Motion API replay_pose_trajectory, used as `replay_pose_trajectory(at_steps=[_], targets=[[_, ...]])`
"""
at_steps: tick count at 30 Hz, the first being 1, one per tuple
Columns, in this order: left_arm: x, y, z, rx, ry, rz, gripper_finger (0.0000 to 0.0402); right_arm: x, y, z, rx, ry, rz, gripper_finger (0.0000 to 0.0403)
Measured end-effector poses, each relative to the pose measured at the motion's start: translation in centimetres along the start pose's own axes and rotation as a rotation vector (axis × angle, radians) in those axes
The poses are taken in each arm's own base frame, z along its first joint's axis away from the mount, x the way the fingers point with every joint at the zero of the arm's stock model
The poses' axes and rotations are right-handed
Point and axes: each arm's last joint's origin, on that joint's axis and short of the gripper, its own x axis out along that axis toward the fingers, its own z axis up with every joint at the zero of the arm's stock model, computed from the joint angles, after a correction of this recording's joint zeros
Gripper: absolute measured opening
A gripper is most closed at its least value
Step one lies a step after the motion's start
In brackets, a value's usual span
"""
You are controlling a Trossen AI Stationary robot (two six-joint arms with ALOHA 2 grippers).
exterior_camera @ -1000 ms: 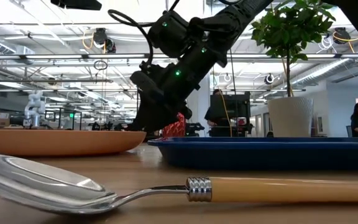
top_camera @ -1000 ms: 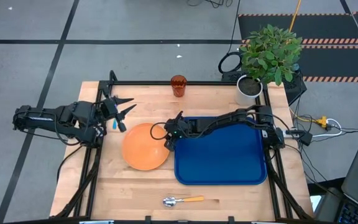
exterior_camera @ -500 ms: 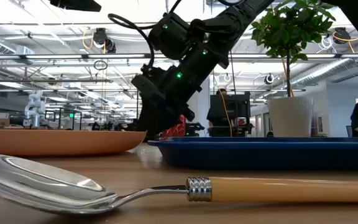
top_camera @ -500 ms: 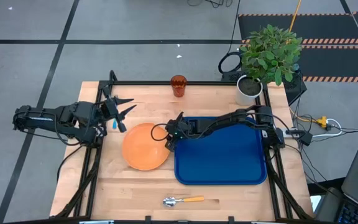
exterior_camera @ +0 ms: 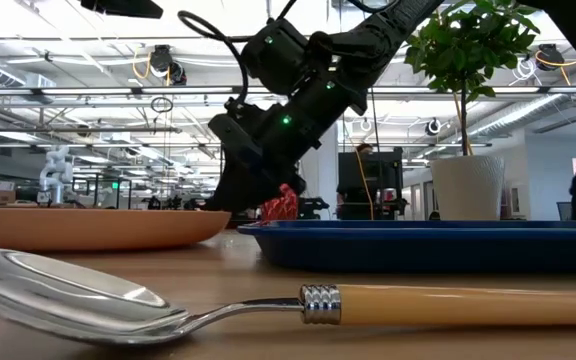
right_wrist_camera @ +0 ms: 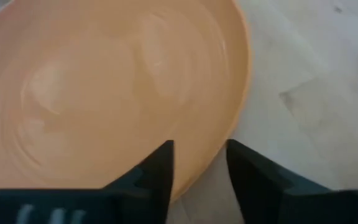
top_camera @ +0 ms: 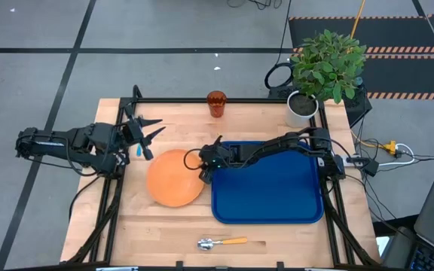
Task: Pick and place plate/cup/fork/spoon on tray
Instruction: Put the orange plate on the middle of the blue serving tray
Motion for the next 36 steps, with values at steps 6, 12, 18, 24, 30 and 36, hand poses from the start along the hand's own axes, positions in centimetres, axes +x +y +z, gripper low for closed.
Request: replay_pose_trajectory(at_steps=[6, 12, 18, 24, 30, 36], targets=[[0.0, 0.0, -0.1, 0.007, 0.006, -0.001, 0.0118, 0.0, 0.0, 0.1, -0.056, -0.013, 0.007, 0.0010], [0.0, 0.0, -0.1, 0.007, 0.006, -0.001, 0.0118, 0.0, -0.1, 0.2, -0.038, -0.014, 0.006, 0.0007], [0.0, 0.0, -0.1, 0.007, 0.007, -0.001, 0.0118, -0.3, 0.3, 1.1, -0.021, -0.075, 0.065, 0.0056], [0.0, 0.0, -0.1, 0.003, 0.010, -0.001, 0.0118, -0.2, 0.1, 0.9, 0.080, -0.047, 0.077, 0.0161], [0.0, 0.0, -0.1, -0.003, 0.008, 0.000, 0.0118, 0.1, -0.3, 0.8, 0.215, -0.034, 0.071, 0.0234], [0.0, 0.0, 0.0, -0.010, -0.001, 0.004, 0.0118, 0.5, -0.3, 0.1, 0.246, 0.017, 0.086, 0.0235]])
